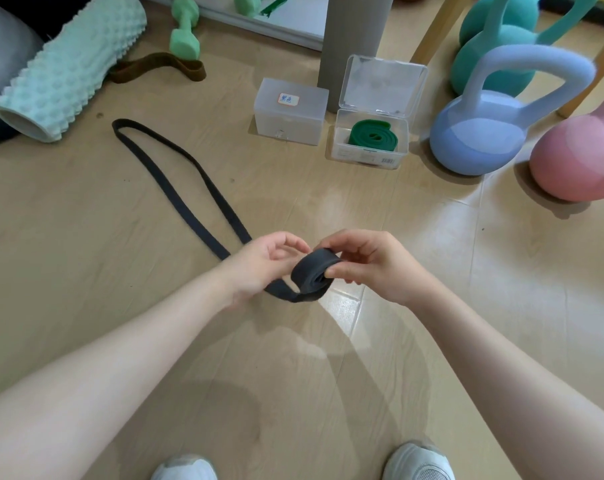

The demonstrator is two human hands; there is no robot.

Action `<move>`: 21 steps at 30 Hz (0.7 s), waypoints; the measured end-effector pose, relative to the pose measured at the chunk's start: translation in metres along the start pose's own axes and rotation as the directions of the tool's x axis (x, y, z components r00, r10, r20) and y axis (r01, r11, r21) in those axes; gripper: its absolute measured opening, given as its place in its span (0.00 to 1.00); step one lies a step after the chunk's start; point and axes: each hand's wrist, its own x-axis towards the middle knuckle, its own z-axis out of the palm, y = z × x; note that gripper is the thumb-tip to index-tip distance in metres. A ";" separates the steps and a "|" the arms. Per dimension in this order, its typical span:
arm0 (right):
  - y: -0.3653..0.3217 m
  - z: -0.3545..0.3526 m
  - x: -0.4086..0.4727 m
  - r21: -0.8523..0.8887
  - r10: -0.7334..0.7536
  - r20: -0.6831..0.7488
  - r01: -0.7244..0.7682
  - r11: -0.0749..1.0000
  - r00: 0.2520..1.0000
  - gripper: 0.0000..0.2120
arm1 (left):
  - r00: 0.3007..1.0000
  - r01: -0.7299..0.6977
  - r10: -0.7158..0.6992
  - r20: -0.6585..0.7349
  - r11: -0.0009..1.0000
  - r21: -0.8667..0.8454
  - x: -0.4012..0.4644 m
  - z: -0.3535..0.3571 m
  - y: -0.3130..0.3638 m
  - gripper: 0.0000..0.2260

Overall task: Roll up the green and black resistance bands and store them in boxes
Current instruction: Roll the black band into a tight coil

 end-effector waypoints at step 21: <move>-0.157 -0.080 0.014 0.231 -0.029 -0.201 0.076 0.970 0.979 0.16 | 0.851 -0.384 0.303 -0.429 0.916 -0.114 -0.053 0.000 0.174 0.14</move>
